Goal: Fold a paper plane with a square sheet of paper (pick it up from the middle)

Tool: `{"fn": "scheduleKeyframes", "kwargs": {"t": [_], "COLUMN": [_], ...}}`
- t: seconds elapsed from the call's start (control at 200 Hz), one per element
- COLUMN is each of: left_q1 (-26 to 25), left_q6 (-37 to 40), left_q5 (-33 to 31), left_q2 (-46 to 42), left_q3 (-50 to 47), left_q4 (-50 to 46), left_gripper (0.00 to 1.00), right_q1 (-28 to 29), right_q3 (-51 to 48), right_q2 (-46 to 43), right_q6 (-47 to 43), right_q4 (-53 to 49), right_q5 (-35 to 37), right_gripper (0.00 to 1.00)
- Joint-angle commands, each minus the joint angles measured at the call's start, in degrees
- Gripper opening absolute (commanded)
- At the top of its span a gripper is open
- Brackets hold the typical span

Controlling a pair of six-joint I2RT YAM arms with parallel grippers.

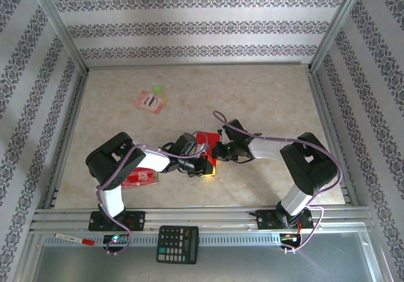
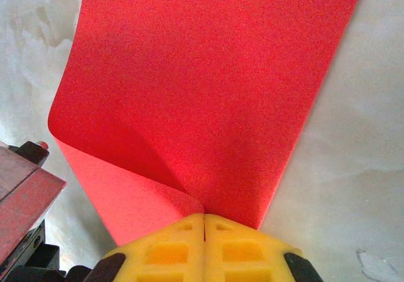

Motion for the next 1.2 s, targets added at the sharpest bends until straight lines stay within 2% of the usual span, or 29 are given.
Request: {"fn": "scheduleKeyframes", "kwargs": {"t": [0.0,0.32,0.47,0.675,0.809,0.934,1.194], "left_q1": [-0.57,-0.57,-0.15,6.52,11.96,16.37,16.53], "left_q6": [-0.16,-0.77,-1.0,-0.91,3.1,4.78,13.37], "left_q5": [0.9,1.06,2.23,4.36,2.9,0.47,0.54], "left_q2": [1.03,3.46,0.3,-8.26,-10.76,-7.39,5.58], "left_q3": [0.85,0.88,0.25,-2.68,-0.07,4.97,21.76], "left_q4": [1.42,1.66,2.84,2.24,-6.25,-11.17,-23.71], "left_gripper": [0.05,0.07,0.12,0.17,0.17,0.12,0.11], "right_q1": [0.51,0.42,0.25,-0.28,-0.28,-0.27,-0.19], "right_q3": [-0.78,0.75,0.85,0.58,0.72,0.42,1.74], "right_q2": [1.67,1.43,1.57,1.19,1.19,0.92,0.03], "right_q6": [-0.29,-0.87,-1.68,-3.64,-4.07,-4.14,-5.3], "right_q4": [-2.44,-2.66,-3.38,-3.91,-3.93,-3.68,-4.58], "right_q5": [1.89,-0.17,-0.4,-0.78,-1.18,-1.08,-1.7], "right_gripper": [0.01,0.02,0.02,0.02,0.02,0.02,0.02]}}
